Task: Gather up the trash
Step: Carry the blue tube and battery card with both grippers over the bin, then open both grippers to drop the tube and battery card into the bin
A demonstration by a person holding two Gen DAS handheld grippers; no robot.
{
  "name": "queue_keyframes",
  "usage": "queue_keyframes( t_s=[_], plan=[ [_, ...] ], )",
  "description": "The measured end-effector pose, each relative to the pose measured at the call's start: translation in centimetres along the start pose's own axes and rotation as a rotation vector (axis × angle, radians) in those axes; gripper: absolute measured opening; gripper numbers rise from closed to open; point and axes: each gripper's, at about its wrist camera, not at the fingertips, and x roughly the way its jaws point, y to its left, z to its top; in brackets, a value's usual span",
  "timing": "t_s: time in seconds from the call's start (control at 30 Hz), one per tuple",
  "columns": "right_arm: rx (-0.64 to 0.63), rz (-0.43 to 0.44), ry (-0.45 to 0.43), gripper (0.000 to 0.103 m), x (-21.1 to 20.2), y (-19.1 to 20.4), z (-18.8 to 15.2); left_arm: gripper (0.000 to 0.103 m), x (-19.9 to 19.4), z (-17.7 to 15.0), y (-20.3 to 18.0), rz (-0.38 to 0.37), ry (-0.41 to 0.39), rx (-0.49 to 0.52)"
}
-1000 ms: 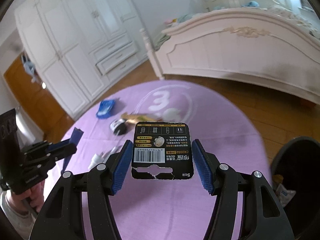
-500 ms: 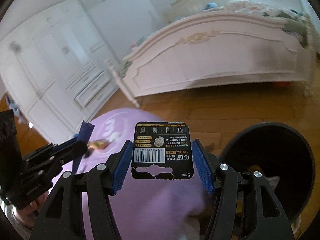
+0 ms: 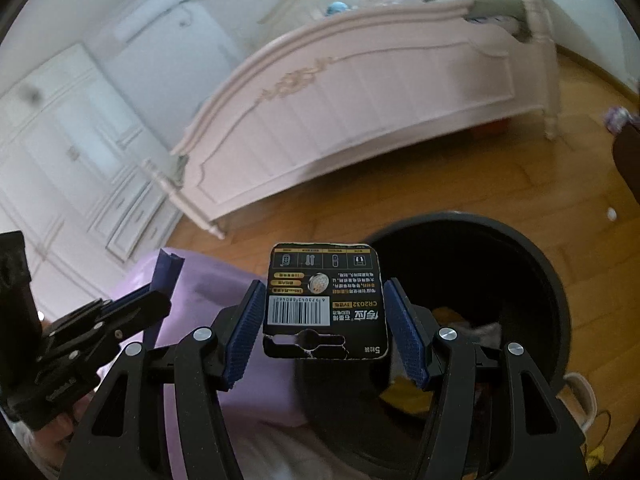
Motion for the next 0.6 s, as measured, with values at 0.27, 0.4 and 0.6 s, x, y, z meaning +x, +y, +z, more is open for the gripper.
queue_keyframes(
  t_s=[0.27,0.4,0.6],
  plan=[
    [0.059,-0.034,0.019,0.061,0.5,-3.6,-1.2,0.018,4.0,0.6,-1.7,-0.040,0.064,0.006],
    [0.083,-0.047,0.035,0.061,1.1,-4.9,-1.3,0.019,5.2,0.8,-2.1,-0.047,0.084,0.003],
    [0.109,-0.060,0.056,0.063,1.3,-5.9,-1.7,0.020,5.5,1.0,-2.5,-0.062,0.094,0.015]
  ],
)
